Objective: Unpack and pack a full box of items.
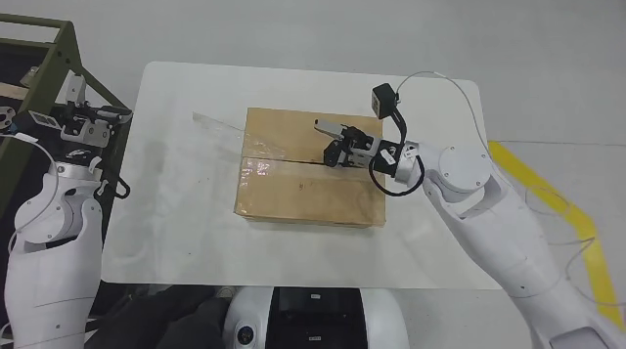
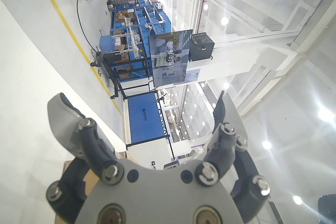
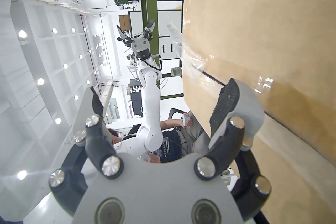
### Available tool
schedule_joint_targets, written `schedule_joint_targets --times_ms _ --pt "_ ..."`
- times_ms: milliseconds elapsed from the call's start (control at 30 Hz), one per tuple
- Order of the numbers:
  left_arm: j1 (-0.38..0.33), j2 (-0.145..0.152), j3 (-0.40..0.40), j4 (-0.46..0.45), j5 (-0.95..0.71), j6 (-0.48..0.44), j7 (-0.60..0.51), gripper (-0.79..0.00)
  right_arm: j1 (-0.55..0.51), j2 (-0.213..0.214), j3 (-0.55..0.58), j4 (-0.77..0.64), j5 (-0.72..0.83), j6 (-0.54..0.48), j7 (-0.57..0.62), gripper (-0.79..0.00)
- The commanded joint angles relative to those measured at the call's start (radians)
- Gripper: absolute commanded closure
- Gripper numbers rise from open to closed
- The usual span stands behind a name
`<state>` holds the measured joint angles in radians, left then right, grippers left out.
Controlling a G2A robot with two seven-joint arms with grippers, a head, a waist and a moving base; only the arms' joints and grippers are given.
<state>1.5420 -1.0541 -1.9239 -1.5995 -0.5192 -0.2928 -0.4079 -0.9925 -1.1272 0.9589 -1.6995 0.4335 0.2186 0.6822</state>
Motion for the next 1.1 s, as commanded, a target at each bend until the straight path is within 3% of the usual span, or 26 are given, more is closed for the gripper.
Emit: schedule_joint_targets --times_ms 0,567,1067 --pt "0.000 0.000 0.000 0.000 0.000 0.000 0.000 -0.785 0.000 0.000 0.000 0.000 0.000 0.000 0.000 -0.785" --pt "0.000 0.000 0.000 0.000 0.000 0.000 0.000 -0.785 0.011 -0.009 -0.028 -0.022 0.003 -0.006 0.002 -0.785" --pt "0.000 0.000 0.000 0.000 0.000 0.000 0.000 -0.785 0.293 -0.160 -0.353 0.103 0.038 -0.013 -0.059 -0.785"
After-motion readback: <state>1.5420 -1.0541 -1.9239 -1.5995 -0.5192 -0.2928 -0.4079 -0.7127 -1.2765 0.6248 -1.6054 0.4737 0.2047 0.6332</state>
